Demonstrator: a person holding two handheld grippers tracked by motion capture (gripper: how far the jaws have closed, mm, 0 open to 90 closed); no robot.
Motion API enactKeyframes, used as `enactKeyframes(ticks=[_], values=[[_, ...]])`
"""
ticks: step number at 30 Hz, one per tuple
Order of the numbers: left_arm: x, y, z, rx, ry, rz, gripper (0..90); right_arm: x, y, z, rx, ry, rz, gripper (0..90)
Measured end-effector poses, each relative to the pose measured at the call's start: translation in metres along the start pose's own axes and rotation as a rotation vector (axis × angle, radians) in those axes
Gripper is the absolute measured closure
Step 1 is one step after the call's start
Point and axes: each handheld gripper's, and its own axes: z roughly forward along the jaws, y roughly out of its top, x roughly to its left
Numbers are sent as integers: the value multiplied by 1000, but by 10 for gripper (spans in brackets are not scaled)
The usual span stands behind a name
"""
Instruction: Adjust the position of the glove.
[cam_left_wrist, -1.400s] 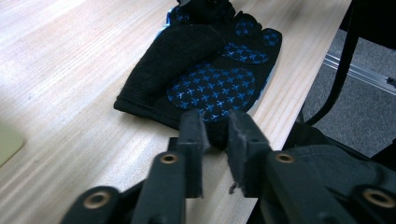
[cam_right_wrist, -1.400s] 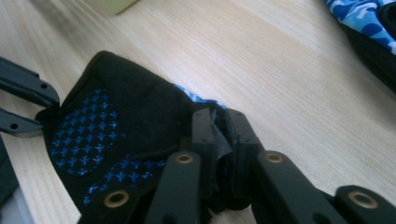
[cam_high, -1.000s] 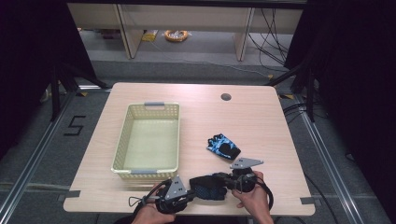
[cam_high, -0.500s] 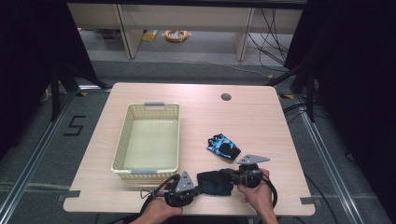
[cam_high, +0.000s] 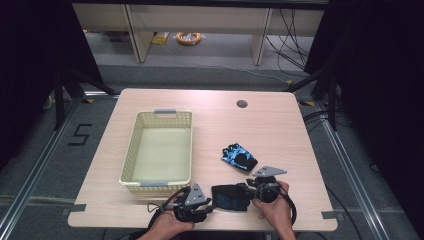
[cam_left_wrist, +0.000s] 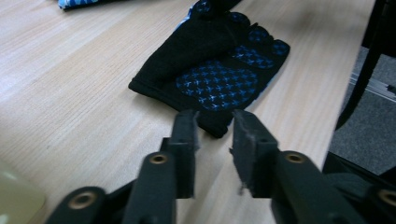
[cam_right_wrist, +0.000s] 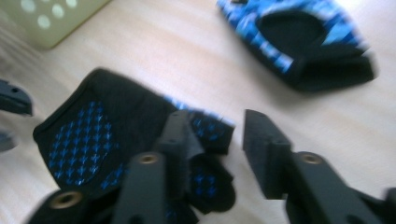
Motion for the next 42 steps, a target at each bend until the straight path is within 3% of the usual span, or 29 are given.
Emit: enactKeyframes(ticks=[1, 3, 4, 5, 6, 7, 9, 11, 12, 13, 15, 16, 17, 19, 23, 25, 26, 32, 33, 36, 37, 38, 41, 42], values=[[1, 0, -3, -1, 0, 16, 637, 1, 1, -3, -15, -11, -1, 565], [-1, -1, -7, -14, -18, -31, 587, 0, 5, -7, -51, -30, -19, 510], [0, -1, -10, 4, -34, -18, 560, 0, 8, -9, -57, -34, -8, 496], [-2, -2, -12, -10, -32, -43, 525, 0, 9, -11, -64, -46, -1, 495], [-1, -3, -15, 1, -34, -29, 487, -2, 11, -11, -65, -51, -12, 492], [-2, -5, -16, 5, -35, -61, 462, -4, 12, -10, -81, -65, -15, 486], [-3, -8, -20, 0, -46, -85, 424, -7, 16, -9, -76, -72, -3, 485], [-1, -9, -23, 7, -47, -78, 401, -10, 18, -7, -83, -83, -29, 485], [-1, -12, -26, 5, -48, -95, 379, -12, 24, -3, -87, -84, -31, 485], [1, -13, -28, 16, -39, -93, 373, -10, 25, -2, -81, -85, -7, 485], [2, -15, -30, 3, -43, -115, 360, -13, 32, 2, -79, -61, -23, 486], [3, -17, -32, 7, -33, -121, 358, -15, 35, 4, -86, -88, -53, 496], [5, -18, -33, 11, -30, -111, 353, -16, 38, 5, -80, -87, -57, 502], [5, -20, -35, 7, -36, -137, 351, -17, 44, 9, -64, -83, -45, 512], [8, -22, -36, 23, -31, -110, 349, -23, 52, 17, -31, -77, -81, 529], [8, -22, -36, 29, -29, -126, 346, -28, 55, 19, -26, -74, -101, 539], [7, -22, -35, 12, -32, -147, 346, -29, 56, 19, -28, -69, -79, 546], [8, -22, -35, 8, -37, -132, 344, -44, 63, 16, -17, -91, -95, 575], [8, -22, -35, 12, -36, -136, 344, -46, 64, 16, -5, -91, -68, 571], [8, -23, -35, 15, -40, -131, 344, -56, 63, 19, 18, -123, -88, 571], [8, -22, -35, 17, -40, -130, 344, -57, 63, 20, 27, -126, -65, 571], [8, -22, -35, 16, -40, -130, 344, -61, 62, 22, 24, -131, -83, 571], [9, -22, -36, 13, -39, -130, 344, -66, 64, 26, 41, -128, -63, 572], [8, -22, -36, 13, -37, -135, 344, -68, 64, 28, 37, -134, -76, 573]])
